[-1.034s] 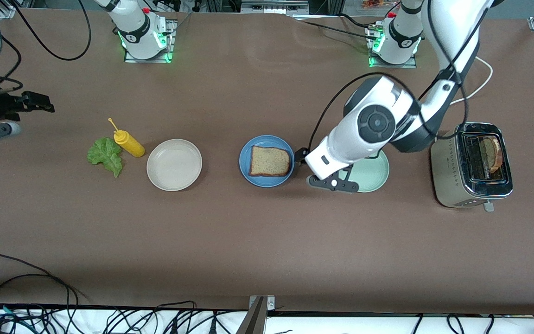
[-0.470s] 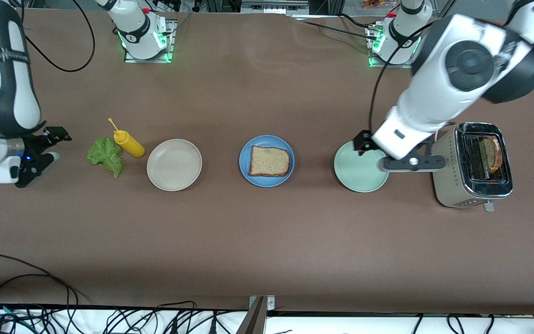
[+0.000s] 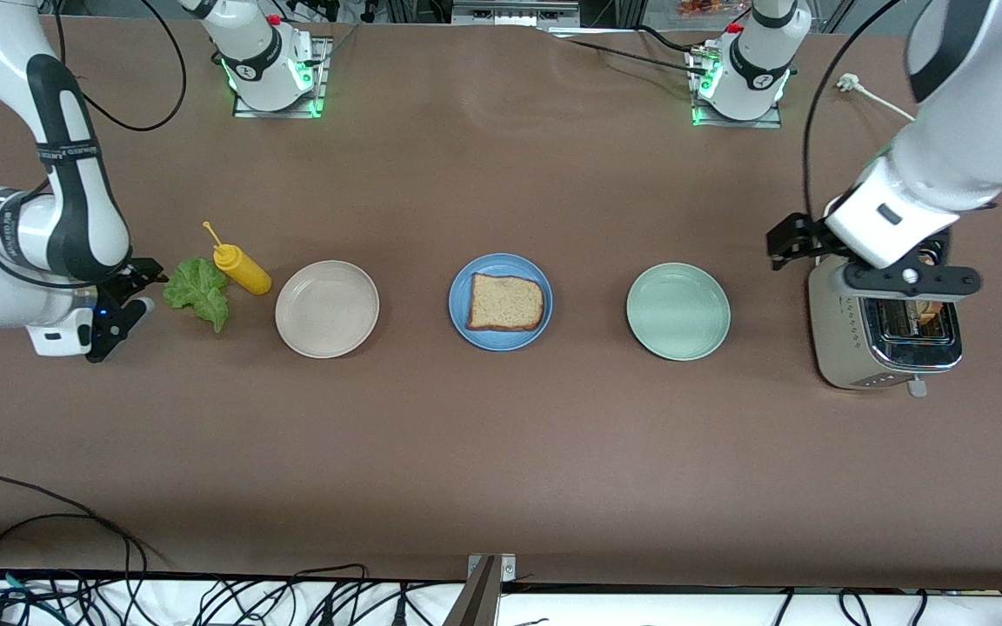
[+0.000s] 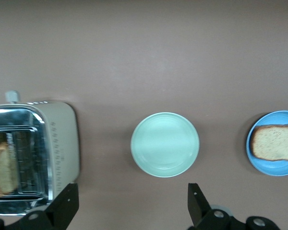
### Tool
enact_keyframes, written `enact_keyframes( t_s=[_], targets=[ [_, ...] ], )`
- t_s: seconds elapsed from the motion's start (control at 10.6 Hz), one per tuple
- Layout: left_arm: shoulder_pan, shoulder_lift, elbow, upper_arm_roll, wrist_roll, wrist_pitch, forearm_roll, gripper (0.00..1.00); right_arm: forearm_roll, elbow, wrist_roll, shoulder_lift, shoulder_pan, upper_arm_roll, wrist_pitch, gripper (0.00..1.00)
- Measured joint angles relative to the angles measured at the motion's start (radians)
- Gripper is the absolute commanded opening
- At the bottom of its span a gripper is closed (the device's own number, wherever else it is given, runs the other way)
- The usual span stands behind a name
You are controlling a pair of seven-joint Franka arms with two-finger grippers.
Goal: Make sandwich in blue plate with both arms
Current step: 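Withdraw the left gripper while the right gripper reaches the lettuce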
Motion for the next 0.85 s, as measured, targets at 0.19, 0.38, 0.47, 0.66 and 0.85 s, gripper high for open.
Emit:
enact_keyframes(
  t_s=[0.19, 0.38, 0.47, 0.66, 0.85],
  targets=[
    [0.025, -0.030, -0.001, 0.031, 0.088, -0.039, -0.007, 1.00, 0.006, -0.053, -0.017, 0.001, 0.000, 0.001, 0.066, 1.00],
    [0.061, -0.058, -0.018, 0.035, 0.155, -0.067, -0.022, 1.00, 0.010, -0.095, -0.020, 0.010, 0.000, 0.002, 0.124, 1.00],
    [0.072, -0.075, -0.038, 0.039, 0.182, -0.072, -0.024, 1.00, 0.011, -0.112, -0.021, 0.019, 0.000, 0.003, 0.154, 1.00],
    [0.079, -0.111, -0.086, 0.044, 0.199, -0.073, -0.026, 1.00, 0.012, -0.138, -0.021, 0.039, 0.000, 0.003, 0.204, 0.93],
    [0.079, -0.144, -0.125, 0.044, 0.201, -0.073, -0.026, 1.00, 0.043, -0.146, -0.022, 0.058, 0.000, 0.005, 0.213, 0.46]
  ],
)
